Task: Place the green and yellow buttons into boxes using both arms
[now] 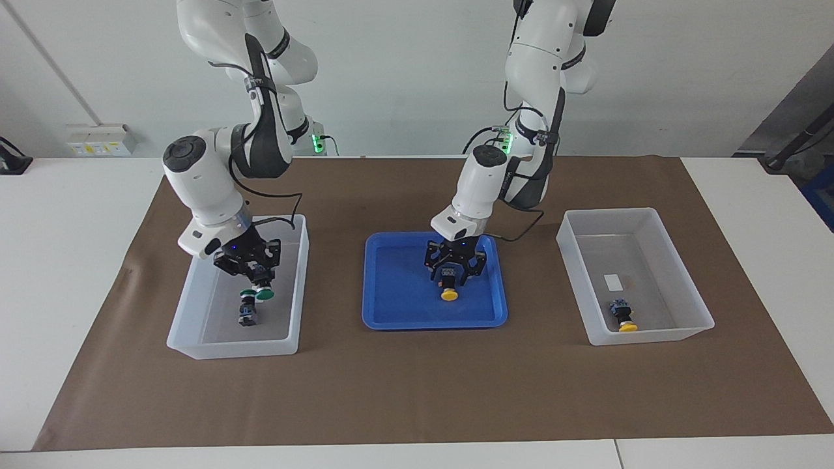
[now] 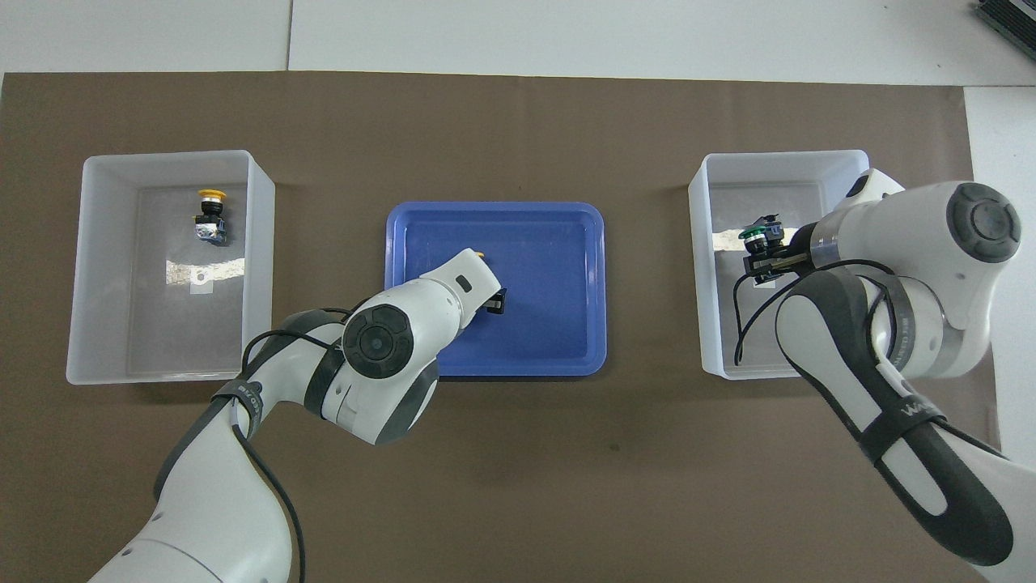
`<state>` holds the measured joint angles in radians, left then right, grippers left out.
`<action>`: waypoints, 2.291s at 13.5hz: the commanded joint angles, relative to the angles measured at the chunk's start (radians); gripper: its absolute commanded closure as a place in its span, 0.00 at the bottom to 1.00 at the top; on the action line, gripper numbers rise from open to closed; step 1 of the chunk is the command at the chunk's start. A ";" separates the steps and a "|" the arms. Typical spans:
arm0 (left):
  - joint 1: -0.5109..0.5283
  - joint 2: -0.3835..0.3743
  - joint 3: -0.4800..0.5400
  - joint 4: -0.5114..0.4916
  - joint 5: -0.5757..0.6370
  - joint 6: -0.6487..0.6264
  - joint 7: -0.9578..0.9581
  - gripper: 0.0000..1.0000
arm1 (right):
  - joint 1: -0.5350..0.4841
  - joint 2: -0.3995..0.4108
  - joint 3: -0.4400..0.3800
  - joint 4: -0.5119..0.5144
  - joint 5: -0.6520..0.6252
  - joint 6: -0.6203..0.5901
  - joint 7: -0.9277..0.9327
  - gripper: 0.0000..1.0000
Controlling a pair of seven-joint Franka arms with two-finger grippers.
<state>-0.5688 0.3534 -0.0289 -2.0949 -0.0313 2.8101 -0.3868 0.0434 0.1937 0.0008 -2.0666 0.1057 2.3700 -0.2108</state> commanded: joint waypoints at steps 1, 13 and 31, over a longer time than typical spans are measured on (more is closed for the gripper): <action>-0.005 -0.042 0.017 0.015 -0.013 -0.112 -0.015 1.00 | -0.017 0.021 0.015 -0.024 0.008 0.055 -0.009 0.30; 0.415 -0.269 0.021 0.088 -0.012 -0.399 0.244 1.00 | -0.031 -0.123 -0.002 0.235 -0.101 -0.323 0.204 0.00; 0.586 -0.260 0.021 -0.189 -0.012 -0.181 0.402 0.45 | 0.006 -0.207 -0.140 0.448 -0.117 -0.756 0.263 0.00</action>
<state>0.0160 0.0989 -0.0064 -2.2645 -0.0320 2.6001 -0.0050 0.0774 0.0070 -0.1327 -1.5948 -0.0135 1.6105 0.0434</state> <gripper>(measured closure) 0.590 0.000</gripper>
